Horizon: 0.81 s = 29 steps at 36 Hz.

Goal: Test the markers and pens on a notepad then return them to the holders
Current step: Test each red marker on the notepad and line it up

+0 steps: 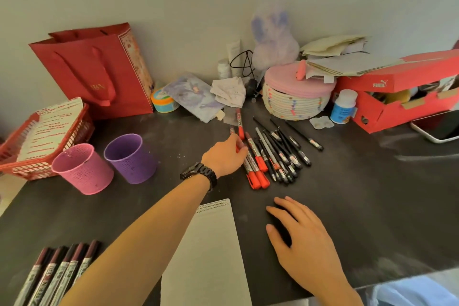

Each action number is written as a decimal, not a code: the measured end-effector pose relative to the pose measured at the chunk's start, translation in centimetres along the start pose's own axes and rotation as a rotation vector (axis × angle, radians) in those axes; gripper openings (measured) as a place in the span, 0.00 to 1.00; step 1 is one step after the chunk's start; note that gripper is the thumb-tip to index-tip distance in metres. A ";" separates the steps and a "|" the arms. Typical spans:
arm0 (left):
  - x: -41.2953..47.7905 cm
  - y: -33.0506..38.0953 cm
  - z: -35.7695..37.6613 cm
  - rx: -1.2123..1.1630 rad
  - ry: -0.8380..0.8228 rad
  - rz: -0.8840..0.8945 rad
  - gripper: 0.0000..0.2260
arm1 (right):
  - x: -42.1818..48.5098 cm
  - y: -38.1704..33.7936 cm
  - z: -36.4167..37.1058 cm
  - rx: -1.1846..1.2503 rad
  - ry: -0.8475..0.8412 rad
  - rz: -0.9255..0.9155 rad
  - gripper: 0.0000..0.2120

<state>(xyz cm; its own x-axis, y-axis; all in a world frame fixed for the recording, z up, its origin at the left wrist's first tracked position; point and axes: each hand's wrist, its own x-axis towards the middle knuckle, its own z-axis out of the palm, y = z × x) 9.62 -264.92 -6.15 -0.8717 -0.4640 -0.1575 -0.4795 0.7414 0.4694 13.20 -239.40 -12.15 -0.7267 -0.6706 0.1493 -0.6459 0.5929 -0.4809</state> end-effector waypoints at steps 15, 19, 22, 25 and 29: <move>-11.6 -4.3 -1.9 -1.180 0.100 -0.173 0.10 | 0.1 -0.6 -0.4 0.008 0.029 0.030 0.16; -16.9 -5.7 -1.6 -1.181 0.113 -0.152 0.10 | 0.1 -1.0 -0.7 0.023 0.047 0.038 0.15; -20.3 -6.8 -1.2 -1.203 0.144 -0.129 0.10 | 0.2 -1.4 -1.1 0.073 0.039 0.079 0.11; -23.1 -7.6 -0.5 -1.191 0.184 -0.089 0.09 | -0.1 -2.9 -2.2 0.271 0.016 0.172 0.08; -25.8 -7.9 0.7 -1.111 0.208 0.025 0.10 | -0.9 -6.4 -2.7 0.920 -0.087 0.295 0.17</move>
<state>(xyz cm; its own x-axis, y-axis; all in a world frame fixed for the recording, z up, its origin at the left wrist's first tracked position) 35.86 -258.46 -6.35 -0.7963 -0.6036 -0.0388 -0.0165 -0.0425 0.9990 17.39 -241.36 -6.83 -0.7866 -0.6032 -0.1318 0.0217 0.1863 -0.9822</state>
